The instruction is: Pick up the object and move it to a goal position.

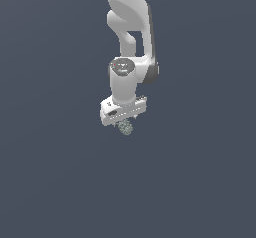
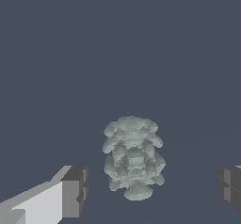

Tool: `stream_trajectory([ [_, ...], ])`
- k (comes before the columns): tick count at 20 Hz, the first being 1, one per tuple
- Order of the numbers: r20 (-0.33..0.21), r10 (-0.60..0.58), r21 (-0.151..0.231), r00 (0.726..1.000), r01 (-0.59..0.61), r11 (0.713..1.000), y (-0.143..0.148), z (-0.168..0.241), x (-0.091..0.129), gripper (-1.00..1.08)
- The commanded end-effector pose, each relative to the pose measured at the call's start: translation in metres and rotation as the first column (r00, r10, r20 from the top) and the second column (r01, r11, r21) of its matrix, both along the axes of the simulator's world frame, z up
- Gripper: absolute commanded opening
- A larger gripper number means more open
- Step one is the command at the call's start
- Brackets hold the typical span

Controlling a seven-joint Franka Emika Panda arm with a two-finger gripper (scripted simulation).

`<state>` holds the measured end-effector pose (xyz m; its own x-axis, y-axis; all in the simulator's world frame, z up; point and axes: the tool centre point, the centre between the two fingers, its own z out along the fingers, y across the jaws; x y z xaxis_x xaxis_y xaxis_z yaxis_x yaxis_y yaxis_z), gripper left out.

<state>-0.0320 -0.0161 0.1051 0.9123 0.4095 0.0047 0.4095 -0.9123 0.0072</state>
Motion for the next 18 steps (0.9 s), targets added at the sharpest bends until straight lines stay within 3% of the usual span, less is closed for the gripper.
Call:
stream_trajectory([
  [1,-0.003,0.039,0.002,0.999,-0.039,0.999,0.001,-0.006,-0.004,1.0],
  [18,-0.007,0.092,0.005,0.996,-0.092,0.996,0.001,-0.03,-0.011,1.0],
])
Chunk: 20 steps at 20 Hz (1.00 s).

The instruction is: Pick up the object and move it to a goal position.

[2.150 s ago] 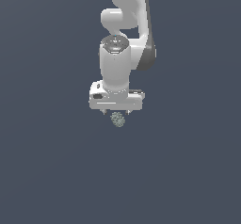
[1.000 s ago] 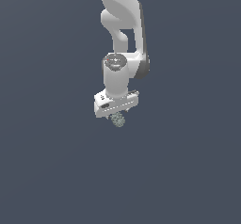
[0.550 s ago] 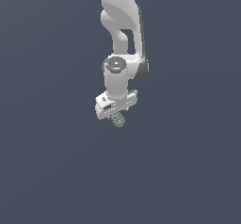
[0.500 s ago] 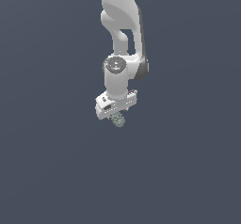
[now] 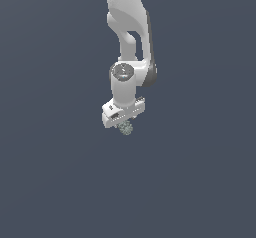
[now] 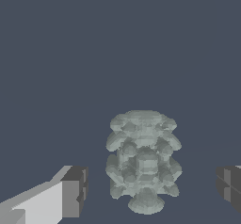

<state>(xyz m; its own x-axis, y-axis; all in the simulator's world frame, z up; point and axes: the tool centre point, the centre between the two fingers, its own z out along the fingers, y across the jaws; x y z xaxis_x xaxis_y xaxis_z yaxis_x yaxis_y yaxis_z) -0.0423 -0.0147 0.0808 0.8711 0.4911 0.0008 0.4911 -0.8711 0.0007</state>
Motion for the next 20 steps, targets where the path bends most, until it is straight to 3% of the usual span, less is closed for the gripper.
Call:
stream_trajectory([
  [1,-0.001,0.001,0.0,1.0,-0.001,1.0,0.0,-0.011,-0.001,1.0],
  [11,-0.001,0.004,0.0,1.0,-0.004,1.0,0.0,-0.04,-0.001,1.0],
  [12,-0.001,0.004,0.0,1.0,-0.004,1.0,0.0,-0.04,-0.001,-1.0],
  [20,-0.001,0.004,0.0,1.0,-0.004,1.0,0.0,-0.04,-0.001,-1.0],
])
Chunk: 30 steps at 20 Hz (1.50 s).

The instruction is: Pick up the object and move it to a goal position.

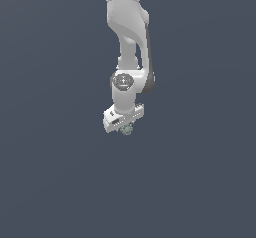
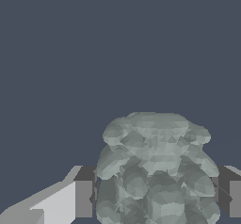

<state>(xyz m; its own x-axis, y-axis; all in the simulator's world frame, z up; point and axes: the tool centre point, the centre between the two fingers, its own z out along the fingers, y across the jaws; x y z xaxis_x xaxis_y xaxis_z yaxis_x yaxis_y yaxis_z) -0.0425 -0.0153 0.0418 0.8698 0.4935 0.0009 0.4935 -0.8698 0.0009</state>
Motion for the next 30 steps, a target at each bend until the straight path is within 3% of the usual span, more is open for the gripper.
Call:
stream_trajectory([
  [1,-0.001,0.001,0.0,1.0,-0.001,1.0,0.001,-0.001,0.0,-1.0],
  [15,0.0,0.0,0.0,1.0,0.0,1.0,0.019,0.042,-0.006,-1.0],
  [30,-0.001,0.001,-0.001,1.0,-0.001,1.0,0.082,0.187,-0.024,-1.0],
])
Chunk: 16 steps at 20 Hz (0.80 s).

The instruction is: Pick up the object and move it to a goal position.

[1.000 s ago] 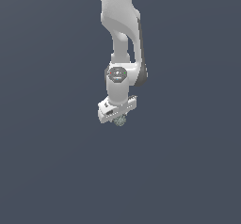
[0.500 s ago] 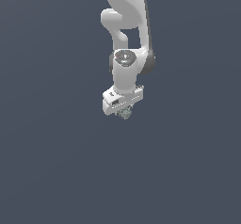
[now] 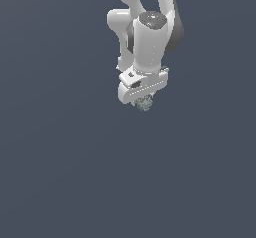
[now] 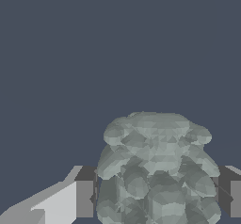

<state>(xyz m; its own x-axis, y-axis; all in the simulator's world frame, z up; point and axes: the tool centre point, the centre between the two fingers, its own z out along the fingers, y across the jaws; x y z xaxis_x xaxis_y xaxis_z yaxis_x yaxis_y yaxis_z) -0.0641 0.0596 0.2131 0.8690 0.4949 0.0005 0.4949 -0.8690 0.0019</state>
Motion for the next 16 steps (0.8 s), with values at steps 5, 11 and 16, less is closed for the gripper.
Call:
stream_trajectory([
  [5,-0.001,0.0,0.0,1.0,0.0,1.0,0.026,0.061,-0.007,-1.0],
  [11,-0.001,0.0,0.001,1.0,0.0,1.0,0.043,0.098,-0.009,-1.0],
  [16,-0.001,0.0,0.001,1.0,0.0,1.0,0.05,0.115,-0.009,-1.0],
])
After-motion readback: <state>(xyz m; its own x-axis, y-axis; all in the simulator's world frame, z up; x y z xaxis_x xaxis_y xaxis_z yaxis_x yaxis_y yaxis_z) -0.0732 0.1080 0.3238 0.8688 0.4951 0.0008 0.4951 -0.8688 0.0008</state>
